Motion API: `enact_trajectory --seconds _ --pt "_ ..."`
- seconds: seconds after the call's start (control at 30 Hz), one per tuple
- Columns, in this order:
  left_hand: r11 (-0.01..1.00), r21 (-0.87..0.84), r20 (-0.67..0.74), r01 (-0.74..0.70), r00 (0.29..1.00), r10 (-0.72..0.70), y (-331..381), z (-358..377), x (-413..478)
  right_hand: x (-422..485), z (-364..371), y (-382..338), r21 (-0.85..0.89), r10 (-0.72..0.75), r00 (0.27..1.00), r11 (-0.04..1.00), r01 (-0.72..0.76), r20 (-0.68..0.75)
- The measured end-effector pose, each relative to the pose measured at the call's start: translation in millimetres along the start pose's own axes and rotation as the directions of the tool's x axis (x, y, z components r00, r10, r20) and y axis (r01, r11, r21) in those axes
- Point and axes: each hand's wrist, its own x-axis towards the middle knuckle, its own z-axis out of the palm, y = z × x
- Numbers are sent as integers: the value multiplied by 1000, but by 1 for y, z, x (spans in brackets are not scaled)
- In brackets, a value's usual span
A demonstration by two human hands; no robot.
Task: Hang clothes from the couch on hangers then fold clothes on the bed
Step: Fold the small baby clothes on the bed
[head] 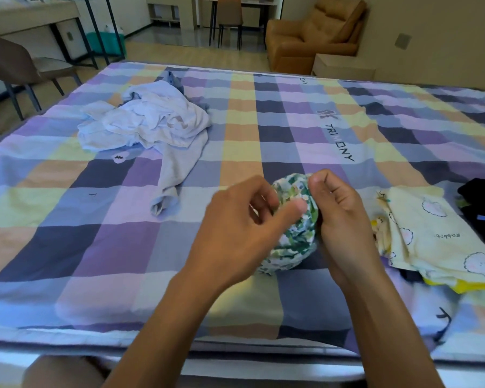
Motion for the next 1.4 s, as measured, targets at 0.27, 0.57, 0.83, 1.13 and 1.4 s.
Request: enact_trajectory --seconds 0.27,0.57,0.83,1.13,1.4 --pt "994 -104 179 11 984 8 -15 5 -3 2 1 -6 249 246 961 946 -209 -126" --pt "609 -743 158 278 957 -244 -15 8 1 1 -5 5 268 332 941 914 -304 -65" --pt "733 -628 81 262 958 -274 -22 10 1 -6 -13 4 -471 -180 970 850 236 161" --pt "934 -356 33 -10 999 24 -24 39 -9 6 -12 11 -484 -260 965 843 236 18" --pt "989 -49 185 -138 972 145 -51 52 -12 22 -84 -8 -541 -483 683 827 151 -548"
